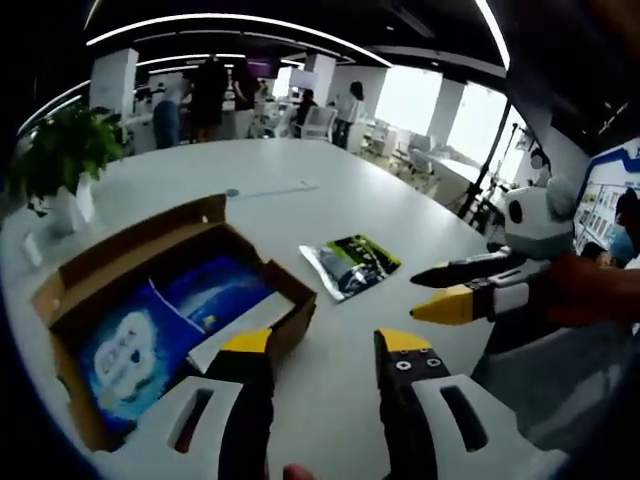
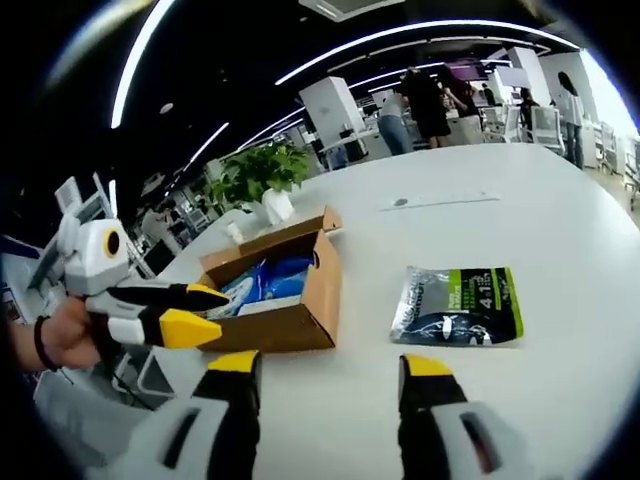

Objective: Operate the shoe box by opening the lid, removing the specified soft item, and placing it in the target area until the item is outside and the box remains undamaged.

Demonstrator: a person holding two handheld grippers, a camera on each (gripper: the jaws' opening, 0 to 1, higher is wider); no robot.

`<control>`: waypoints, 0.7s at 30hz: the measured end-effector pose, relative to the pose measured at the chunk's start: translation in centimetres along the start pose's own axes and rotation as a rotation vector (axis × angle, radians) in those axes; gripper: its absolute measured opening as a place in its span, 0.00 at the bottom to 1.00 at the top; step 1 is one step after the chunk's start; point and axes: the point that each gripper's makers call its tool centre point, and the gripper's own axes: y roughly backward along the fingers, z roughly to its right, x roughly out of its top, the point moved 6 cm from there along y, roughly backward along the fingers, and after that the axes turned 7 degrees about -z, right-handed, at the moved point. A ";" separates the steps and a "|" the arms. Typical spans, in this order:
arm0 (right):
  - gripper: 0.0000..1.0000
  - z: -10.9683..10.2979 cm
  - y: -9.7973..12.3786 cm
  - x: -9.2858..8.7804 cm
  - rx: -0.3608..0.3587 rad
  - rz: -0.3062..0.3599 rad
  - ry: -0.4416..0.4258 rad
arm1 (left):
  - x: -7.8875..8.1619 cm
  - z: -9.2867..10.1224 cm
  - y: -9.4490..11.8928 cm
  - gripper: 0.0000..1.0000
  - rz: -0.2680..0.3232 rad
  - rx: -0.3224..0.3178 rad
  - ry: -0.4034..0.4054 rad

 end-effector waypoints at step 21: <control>0.53 -4.1 -2.7 1.9 0.072 -0.033 0.125 | -2.2 -4.0 4.0 0.42 0.006 0.109 0.045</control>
